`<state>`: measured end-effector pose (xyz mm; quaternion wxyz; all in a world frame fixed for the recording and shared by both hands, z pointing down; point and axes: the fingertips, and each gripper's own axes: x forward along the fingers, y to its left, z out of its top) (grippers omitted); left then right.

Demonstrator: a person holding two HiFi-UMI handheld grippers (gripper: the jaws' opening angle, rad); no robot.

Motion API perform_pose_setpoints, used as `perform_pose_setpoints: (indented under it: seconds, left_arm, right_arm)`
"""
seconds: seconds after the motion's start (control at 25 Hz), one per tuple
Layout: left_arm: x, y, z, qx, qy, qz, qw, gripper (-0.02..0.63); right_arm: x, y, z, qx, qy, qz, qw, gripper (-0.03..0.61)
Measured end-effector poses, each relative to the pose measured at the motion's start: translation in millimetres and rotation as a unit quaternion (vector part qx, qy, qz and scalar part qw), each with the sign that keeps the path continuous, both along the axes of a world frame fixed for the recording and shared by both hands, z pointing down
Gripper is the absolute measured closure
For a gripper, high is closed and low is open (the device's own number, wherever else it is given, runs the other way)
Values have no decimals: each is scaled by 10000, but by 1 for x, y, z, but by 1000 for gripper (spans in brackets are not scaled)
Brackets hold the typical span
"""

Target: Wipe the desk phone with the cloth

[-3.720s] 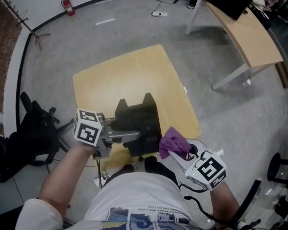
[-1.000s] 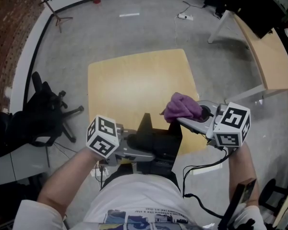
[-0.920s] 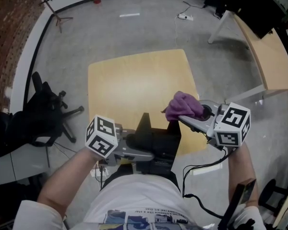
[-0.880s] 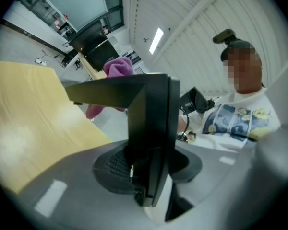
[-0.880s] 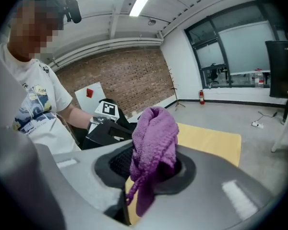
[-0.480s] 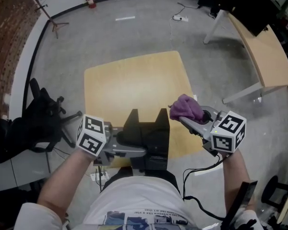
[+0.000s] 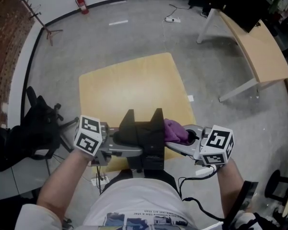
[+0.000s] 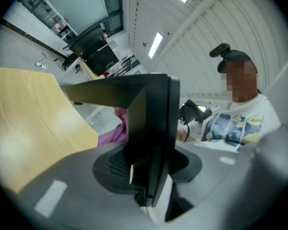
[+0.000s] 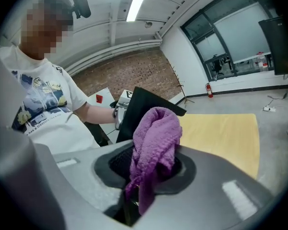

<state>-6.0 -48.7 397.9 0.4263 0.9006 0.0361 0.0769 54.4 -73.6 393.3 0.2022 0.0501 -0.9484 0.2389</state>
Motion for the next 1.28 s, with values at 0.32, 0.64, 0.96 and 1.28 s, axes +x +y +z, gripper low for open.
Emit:
perform_pose_setpoints:
  seconds: [0.32, 0.64, 0.96, 1.28]
  left_arm:
    - [1, -5, -9, 0, 105, -7, 9999, 434]
    - [2, 0, -11, 18, 137, 102, 9999, 434]
    - [9, 18, -15, 12, 227, 316, 9992, 434]
    - [-4, 11, -21, -14, 332, 112, 9994, 433]
  right_arm:
    - [8, 40, 25, -149, 329, -523, 9980, 480]
    - [9, 30, 27, 31, 415, -481, 9980, 480]
    - [-14, 12, 8, 459, 189, -604, 9969, 480]
    - [-21, 41, 27, 385, 393, -1197, 9913, 480]
